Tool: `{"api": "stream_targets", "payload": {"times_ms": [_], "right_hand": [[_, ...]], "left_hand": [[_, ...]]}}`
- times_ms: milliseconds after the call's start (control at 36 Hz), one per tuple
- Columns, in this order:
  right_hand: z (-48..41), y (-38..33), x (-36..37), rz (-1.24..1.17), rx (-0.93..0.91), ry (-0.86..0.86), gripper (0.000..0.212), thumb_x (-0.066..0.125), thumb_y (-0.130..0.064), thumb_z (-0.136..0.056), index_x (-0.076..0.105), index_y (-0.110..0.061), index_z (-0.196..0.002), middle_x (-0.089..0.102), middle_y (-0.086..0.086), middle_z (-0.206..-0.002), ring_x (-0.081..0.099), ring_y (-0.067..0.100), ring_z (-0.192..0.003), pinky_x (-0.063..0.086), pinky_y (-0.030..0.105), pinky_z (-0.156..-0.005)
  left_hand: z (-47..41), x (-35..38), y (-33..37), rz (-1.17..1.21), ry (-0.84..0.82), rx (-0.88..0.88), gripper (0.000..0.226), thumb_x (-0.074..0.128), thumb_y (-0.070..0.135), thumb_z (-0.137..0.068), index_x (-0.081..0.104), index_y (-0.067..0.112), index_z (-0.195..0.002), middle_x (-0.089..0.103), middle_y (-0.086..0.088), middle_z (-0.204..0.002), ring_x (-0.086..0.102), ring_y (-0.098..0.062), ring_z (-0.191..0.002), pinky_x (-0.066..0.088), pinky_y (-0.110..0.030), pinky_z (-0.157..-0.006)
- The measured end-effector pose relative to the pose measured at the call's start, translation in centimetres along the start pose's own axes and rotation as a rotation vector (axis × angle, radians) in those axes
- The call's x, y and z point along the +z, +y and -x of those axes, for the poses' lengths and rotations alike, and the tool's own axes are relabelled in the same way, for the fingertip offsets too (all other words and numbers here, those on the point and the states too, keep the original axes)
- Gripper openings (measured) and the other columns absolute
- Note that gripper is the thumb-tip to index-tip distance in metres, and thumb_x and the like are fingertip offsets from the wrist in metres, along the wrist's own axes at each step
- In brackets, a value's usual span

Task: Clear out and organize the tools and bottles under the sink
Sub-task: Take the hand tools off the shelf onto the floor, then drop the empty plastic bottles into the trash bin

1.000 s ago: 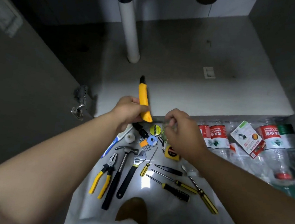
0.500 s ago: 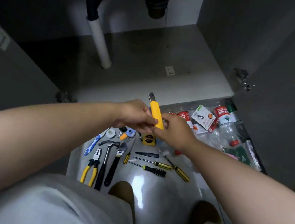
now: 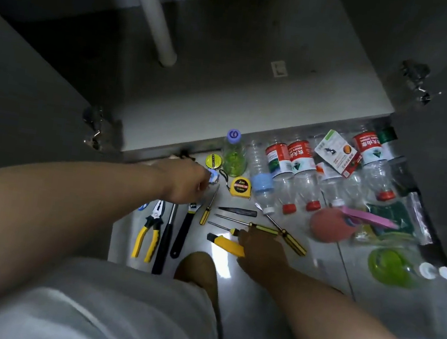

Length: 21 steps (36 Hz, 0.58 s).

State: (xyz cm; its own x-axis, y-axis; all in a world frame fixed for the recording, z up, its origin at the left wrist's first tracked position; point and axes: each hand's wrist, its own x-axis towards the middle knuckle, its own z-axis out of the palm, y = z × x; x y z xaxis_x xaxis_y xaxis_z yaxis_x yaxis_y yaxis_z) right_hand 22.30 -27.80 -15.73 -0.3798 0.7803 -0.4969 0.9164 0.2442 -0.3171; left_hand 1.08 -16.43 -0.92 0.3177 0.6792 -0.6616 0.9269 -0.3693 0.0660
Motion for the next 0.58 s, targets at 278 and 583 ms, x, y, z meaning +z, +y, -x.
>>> {"api": "stream_targets", "payload": {"times_ms": [278,583], "right_hand": [[-2.3,-1.3,2.9,0.042,0.078,0.014,0.043,0.066,-0.020,-0.088,0.050,-0.020,-0.128,0.052,0.005,-0.124,0.064,0.027,-0.104,0.054,0.038,-0.079],[-2.4,0.2,-0.5,-0.019,0.028,0.035,0.036,0.058,-0.015,-0.090,0.049,-0.020,-0.124,0.034,0.009,-0.143,0.065,0.030,-0.097,0.051,0.034,-0.072]], "left_hand": [[-1.3,0.5,-0.2,0.114,-0.033,0.000,0.026,0.055,0.033,-0.100,0.064,0.021,-0.122,0.066,0.000,-0.124,0.060,-0.021,-0.112,0.052,-0.036,-0.093],[-2.3,-0.5,0.7,0.044,0.000,0.030,0.024,0.053,0.032,-0.100,0.063,0.023,-0.120,0.067,-0.001,-0.122,0.062,-0.023,-0.107,0.055,-0.040,-0.091]]}}
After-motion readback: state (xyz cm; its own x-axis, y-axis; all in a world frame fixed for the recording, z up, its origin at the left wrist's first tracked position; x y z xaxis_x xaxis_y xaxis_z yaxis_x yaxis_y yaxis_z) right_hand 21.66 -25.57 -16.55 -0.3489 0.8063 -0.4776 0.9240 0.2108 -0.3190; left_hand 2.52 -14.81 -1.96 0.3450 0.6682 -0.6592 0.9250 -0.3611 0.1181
